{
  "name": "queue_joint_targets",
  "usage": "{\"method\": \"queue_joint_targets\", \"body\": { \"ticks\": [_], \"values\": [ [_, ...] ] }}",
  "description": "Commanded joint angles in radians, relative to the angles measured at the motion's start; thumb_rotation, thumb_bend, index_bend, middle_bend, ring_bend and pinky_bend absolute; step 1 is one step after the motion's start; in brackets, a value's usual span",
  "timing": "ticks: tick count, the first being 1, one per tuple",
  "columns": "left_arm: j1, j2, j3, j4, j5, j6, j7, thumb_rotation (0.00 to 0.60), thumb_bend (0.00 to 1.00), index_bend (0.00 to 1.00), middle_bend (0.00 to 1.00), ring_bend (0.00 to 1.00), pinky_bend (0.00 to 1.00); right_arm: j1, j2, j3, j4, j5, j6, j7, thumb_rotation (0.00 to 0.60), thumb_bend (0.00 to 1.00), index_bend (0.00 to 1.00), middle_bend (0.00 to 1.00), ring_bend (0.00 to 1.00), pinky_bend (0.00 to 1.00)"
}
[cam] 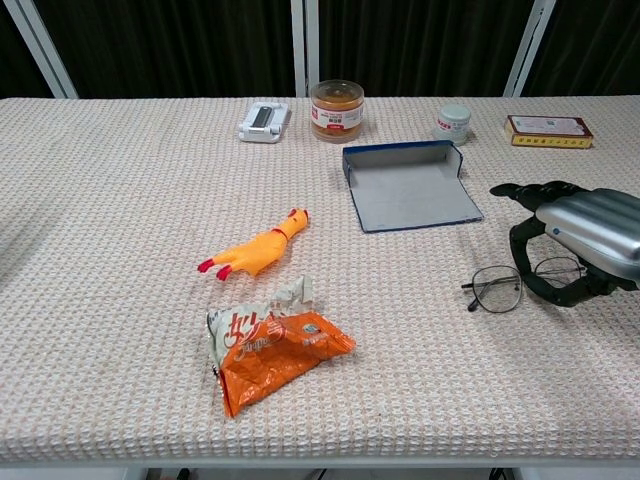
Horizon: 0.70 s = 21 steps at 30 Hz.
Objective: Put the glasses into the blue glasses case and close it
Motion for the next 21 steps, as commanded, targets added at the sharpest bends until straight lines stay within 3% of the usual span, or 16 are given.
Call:
{"method": "queue_joint_targets", "body": {
  "ticks": [1,5,13,21],
  "values": [
    [0.0,0.001,0.0,0.001,0.0,0.0,-0.002,0.583,0.13,0.08,0.04,0.0,0.13,0.007,0.006,0.01,-0.005,-0.006,0.002,0.006,0.6,0.53,0.8,0.0,0.0,0.0],
    [0.002,0.003,-0.003,0.004,-0.003,0.003,-0.007,0.584,0.13,0.08,0.04,0.0,0.13,0.03,0.012,0.04,-0.015,-0.006,-0.004,0.006,0.6,0.52,0.81,0.0,0.0,0.0],
    [0.009,0.004,-0.003,0.017,-0.013,0.004,-0.024,0.584,0.13,0.08,0.04,0.0,0.13,0.142,-0.025,0.154,0.01,0.05,-0.079,-0.026,0.6,0.52,0.84,0.0,0.0,0.0],
    [0.013,0.001,-0.002,0.035,-0.022,-0.004,-0.046,0.583,0.13,0.08,0.04,0.0,0.13,0.267,-0.143,0.259,0.13,0.219,-0.166,-0.095,0.6,0.52,0.85,0.0,0.0,0.0]
  ]
}}
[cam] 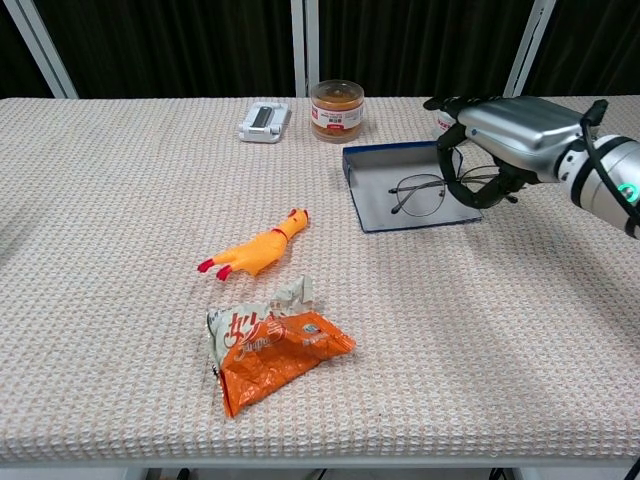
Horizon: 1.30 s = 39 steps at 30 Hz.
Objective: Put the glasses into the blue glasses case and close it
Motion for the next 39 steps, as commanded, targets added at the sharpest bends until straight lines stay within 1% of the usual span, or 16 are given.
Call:
{"method": "queue_joint_targets", "body": {
  "ticks": [1,4,10,13,19,23,28,30,34,39],
  "values": [
    [0.002,-0.001,0.0,0.007,-0.003,-0.002,-0.008,0.583,0.13,0.08,0.04,0.0,0.13,0.073,-0.088,0.055,0.109,0.09,-0.036,-0.049,0.6,0.51,0.86,0.0,0.0,0.0],
    [0.004,-0.002,0.002,0.018,-0.01,-0.01,-0.017,0.584,0.13,0.08,0.04,0.0,0.13,0.111,-0.141,0.072,0.2,0.113,-0.048,-0.043,0.6,0.51,0.86,0.0,0.0,0.0],
    [0.01,-0.004,0.003,0.042,-0.019,-0.015,-0.037,0.593,0.13,0.08,0.04,0.0,0.13,0.183,-0.224,0.084,0.378,0.104,-0.095,0.021,0.6,0.5,0.87,0.0,0.0,0.0],
    [0.013,-0.006,-0.002,0.051,-0.034,-0.018,-0.035,0.59,0.13,0.08,0.04,0.0,0.13,0.221,-0.261,0.087,0.461,0.099,-0.11,0.028,0.6,0.5,0.87,0.0,0.0,0.0],
    [0.016,-0.005,-0.008,0.058,-0.039,-0.015,-0.041,0.59,0.13,0.08,0.04,0.0,0.13,0.284,-0.32,0.096,0.588,0.101,-0.15,0.043,0.6,0.5,0.86,0.0,0.0,0.0],
    [0.017,-0.006,-0.007,0.064,-0.036,-0.017,-0.047,0.592,0.13,0.08,0.04,0.0,0.13,0.308,-0.351,0.097,0.649,0.108,-0.173,0.053,0.6,0.5,0.84,0.0,0.0,0.0],
    [0.019,-0.01,-0.004,0.071,-0.036,-0.021,-0.054,0.594,0.13,0.08,0.04,0.0,0.13,0.321,-0.377,0.092,0.7,0.104,-0.179,0.071,0.6,0.49,0.74,0.0,0.0,0.0],
    [0.02,-0.01,-0.005,0.073,-0.035,-0.019,-0.056,0.591,0.13,0.08,0.04,0.0,0.13,0.323,-0.382,0.088,0.711,0.098,-0.175,0.079,0.6,0.48,0.66,0.0,0.0,0.0],
    [0.022,-0.012,-0.004,0.078,-0.033,-0.019,-0.061,0.594,0.13,0.08,0.04,0.0,0.13,0.324,-0.385,0.082,0.725,0.081,-0.163,0.101,0.6,0.48,0.56,0.0,0.0,0.0],
    [0.022,-0.013,-0.001,0.079,-0.032,-0.024,-0.065,0.591,0.13,0.08,0.04,0.0,0.13,0.309,-0.374,0.067,0.716,0.064,-0.147,0.114,0.6,0.48,0.33,0.0,0.0,0.0]
  ]
}}
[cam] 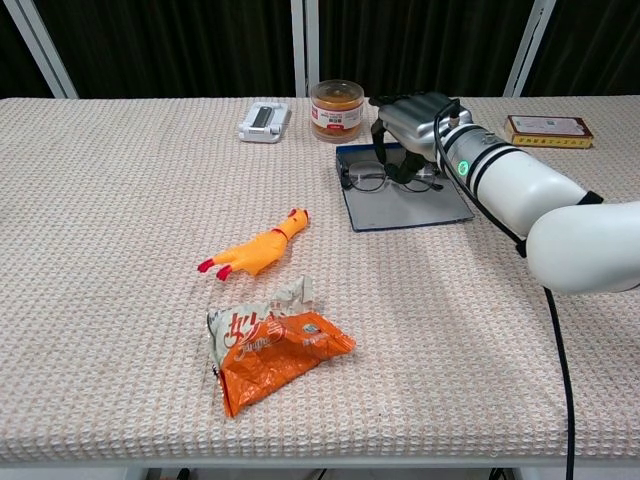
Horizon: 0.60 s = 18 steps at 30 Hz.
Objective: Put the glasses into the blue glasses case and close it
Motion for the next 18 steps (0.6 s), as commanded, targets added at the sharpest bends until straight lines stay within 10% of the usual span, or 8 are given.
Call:
{"method": "queue_joint_targets", "body": {
  "ticks": [1,15,18],
  "values": [
    [-0.001,0.0,0.0,0.0,0.001,-0.002,-0.001,0.594,0.13,0.08,0.04,0.0,0.13,-0.013,0.012,-0.007,-0.014,-0.005,0.01,0.005,0.6,0.48,0.31,0.0,0.0,0.0],
    [-0.004,-0.003,0.001,-0.008,0.005,-0.008,0.009,0.595,0.13,0.08,0.04,0.0,0.13,-0.168,0.18,-0.103,-0.332,-0.093,0.167,0.033,0.6,0.48,0.32,0.0,0.0,0.0],
    [-0.007,-0.003,0.001,-0.013,0.007,-0.011,0.014,0.594,0.13,0.08,0.04,0.0,0.14,-0.185,0.215,-0.119,-0.395,-0.09,0.157,0.022,0.6,0.62,0.4,0.0,0.0,0.0]
  ]
}}
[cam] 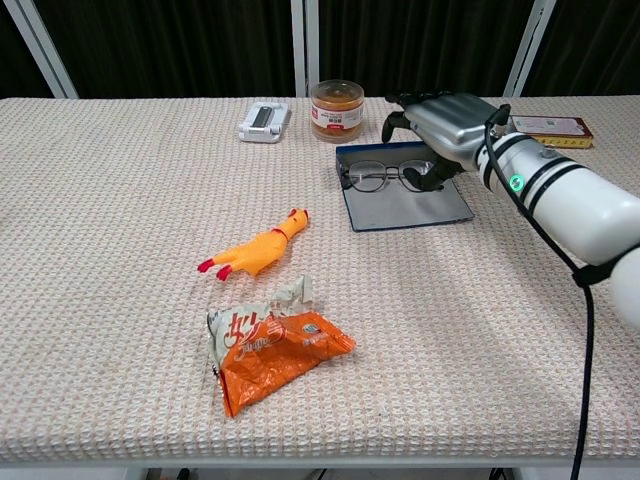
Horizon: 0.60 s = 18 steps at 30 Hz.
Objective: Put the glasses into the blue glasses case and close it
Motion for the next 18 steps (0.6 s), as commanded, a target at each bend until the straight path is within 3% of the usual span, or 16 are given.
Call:
{"method": "queue_joint_targets", "body": {
  "ticks": [1,3,6,18],
  "values": [
    [-0.002,0.0,0.0,-0.003,0.001,-0.003,0.004,0.594,0.13,0.08,0.04,0.0,0.14,-0.037,0.063,-0.031,-0.095,0.002,-0.006,-0.019,0.593,0.67,0.41,0.0,0.0,0.0],
    [-0.004,0.0,0.0,-0.005,0.002,-0.004,0.005,0.595,0.13,0.08,0.04,0.0,0.14,-0.034,0.073,-0.021,-0.116,0.033,-0.031,-0.037,0.522,0.77,0.41,0.0,0.0,0.0],
    [-0.005,0.001,-0.001,-0.007,0.002,-0.005,0.006,0.596,0.13,0.08,0.04,0.0,0.14,-0.021,0.07,-0.005,-0.126,0.073,-0.054,-0.07,0.446,0.82,0.41,0.0,0.0,0.0],
    [-0.01,0.015,-0.006,-0.014,0.002,-0.006,0.008,0.595,0.13,0.08,0.04,0.0,0.14,0.04,0.01,0.019,-0.046,0.188,-0.12,-0.189,0.437,0.83,0.39,0.0,0.0,0.0]
  ]
}}
